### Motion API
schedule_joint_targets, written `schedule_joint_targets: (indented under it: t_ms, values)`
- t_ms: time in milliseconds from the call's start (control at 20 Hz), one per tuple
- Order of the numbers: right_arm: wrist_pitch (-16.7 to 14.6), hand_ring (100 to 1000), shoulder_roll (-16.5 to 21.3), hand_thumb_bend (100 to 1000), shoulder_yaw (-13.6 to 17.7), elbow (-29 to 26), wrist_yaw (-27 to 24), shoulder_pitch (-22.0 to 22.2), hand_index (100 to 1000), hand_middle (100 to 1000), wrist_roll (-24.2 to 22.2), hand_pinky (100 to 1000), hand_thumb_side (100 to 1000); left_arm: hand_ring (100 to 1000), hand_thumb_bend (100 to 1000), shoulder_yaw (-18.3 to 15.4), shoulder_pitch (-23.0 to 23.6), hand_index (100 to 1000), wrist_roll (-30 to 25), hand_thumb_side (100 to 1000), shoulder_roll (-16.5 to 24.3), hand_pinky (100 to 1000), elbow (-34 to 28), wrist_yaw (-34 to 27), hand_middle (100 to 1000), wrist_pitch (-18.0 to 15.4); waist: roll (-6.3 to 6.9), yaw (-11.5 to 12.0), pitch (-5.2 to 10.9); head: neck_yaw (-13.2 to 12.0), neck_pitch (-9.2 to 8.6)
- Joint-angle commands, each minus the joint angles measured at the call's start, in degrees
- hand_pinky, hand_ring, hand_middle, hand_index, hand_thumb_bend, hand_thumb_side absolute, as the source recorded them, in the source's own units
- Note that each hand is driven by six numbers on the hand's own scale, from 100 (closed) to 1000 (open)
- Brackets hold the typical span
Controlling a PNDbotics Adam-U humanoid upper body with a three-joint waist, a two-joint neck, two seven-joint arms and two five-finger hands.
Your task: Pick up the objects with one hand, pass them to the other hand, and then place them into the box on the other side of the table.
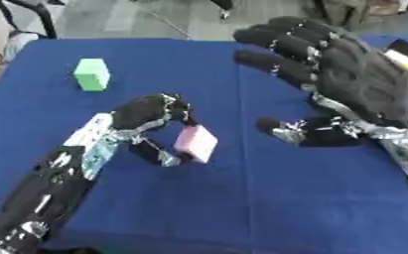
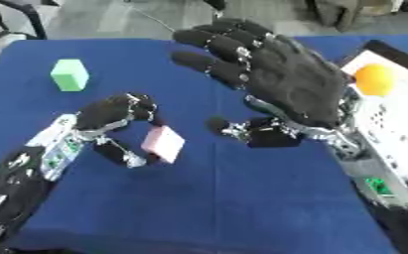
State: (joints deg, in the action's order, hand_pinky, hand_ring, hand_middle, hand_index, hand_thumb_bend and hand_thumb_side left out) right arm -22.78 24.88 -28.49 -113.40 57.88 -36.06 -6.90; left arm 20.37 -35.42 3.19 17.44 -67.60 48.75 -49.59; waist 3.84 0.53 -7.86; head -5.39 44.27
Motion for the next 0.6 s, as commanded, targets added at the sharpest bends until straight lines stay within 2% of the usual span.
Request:
schedule_joint_targets:
  t_ms: [50,200,250,300,600]
  values:
    - [-0.48,926,-0.10,425,-0.39,-1.19,1.38,-0.97,960,952,0.41,923,164,484,100,0.36,-1.37,565,-2.01,398,-0.02,676,-0.53,-2.93,487,-0.50,-0.11,0.15,1.01,0.27,-0.15]
    - [-0.83,923,-0.05,427,-0.62,-1.19,1.59,-1.03,959,950,0.42,923,174,484,100,0.69,-1.43,565,-4.39,402,-0.19,676,-1.51,-5.37,487,0.96,-0.15,0.08,1.03,0.34,-0.15]
    - [-0.95,922,0.02,401,-0.58,-1.19,1.59,-1.07,958,949,0.44,923,179,484,100,0.78,-1.38,565,-5.23,403,-0.14,676,-1.93,-6.22,487,1.62,-0.18,0.04,1.04,0.36,-0.15]
    - [-1.06,921,0.10,427,-0.51,-1.19,1.57,-1.14,958,948,0.49,923,176,484,100,0.87,-1.31,565,-6.08,404,-0.08,676,-2.38,-7.06,487,2.33,-0.19,0.01,1.06,0.37,-0.15]
    - [-1.43,918,0.53,428,0.08,-1.19,1.54,-1.51,955,945,0.90,923,185,485,100,1.08,-1.09,565,-11.06,403,0.21,676,-5.66,-12.05,487,6.75,-0.20,-0.20,1.12,0.41,-0.15]
